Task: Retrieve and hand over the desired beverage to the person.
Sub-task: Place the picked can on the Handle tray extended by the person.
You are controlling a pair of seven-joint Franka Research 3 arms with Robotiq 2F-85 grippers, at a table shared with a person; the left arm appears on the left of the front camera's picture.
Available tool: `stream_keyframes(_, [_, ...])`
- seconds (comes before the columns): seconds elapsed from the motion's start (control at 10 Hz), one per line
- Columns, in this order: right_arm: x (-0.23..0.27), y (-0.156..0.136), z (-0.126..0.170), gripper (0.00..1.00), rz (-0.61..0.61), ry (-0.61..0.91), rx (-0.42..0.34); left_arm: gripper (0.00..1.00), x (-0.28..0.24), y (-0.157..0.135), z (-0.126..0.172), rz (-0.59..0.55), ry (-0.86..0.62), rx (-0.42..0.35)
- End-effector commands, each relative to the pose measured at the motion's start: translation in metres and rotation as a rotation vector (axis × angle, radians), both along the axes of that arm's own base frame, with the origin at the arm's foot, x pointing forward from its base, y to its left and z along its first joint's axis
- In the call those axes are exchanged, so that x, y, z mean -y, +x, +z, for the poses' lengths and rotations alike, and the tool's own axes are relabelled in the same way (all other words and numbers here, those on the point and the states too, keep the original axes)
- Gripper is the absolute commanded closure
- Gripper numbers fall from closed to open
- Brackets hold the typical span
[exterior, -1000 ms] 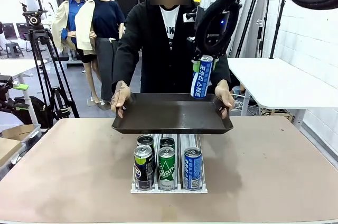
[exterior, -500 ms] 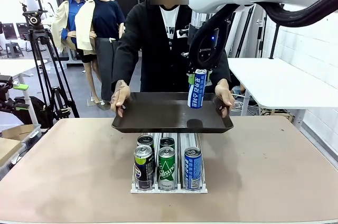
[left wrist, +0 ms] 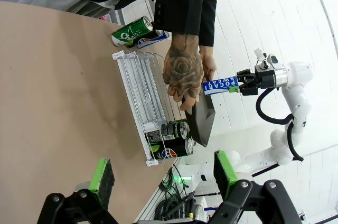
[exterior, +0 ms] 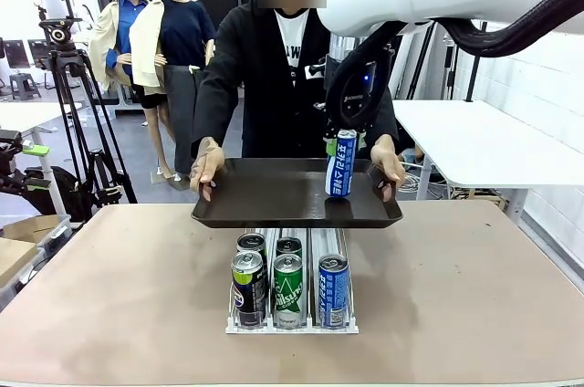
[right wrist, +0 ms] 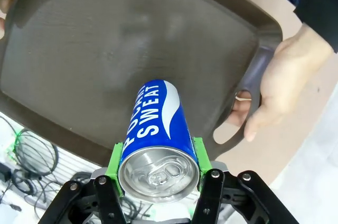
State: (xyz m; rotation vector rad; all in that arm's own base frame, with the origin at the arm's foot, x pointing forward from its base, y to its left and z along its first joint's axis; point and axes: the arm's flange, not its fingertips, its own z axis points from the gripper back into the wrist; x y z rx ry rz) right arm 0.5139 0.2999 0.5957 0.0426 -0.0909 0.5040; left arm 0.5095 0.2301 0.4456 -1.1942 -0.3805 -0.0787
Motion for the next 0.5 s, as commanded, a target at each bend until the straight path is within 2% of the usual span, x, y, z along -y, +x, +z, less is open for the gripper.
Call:
stream_keyframes(0.0, [-0.0007, 0.0049, 0.0028, 1.00, 0.023, -0.014, -0.007, 0.00, -0.0001, 0.0001, 0.0019, 0.013, 0.004, -0.007])
stream_keyframes(0.4, [-0.0019, 0.0094, 0.0016, 1.00, 0.041, -0.028, -0.059, 0.00, -0.0001, 0.0001, 0.0019, 0.013, 0.004, -0.007])
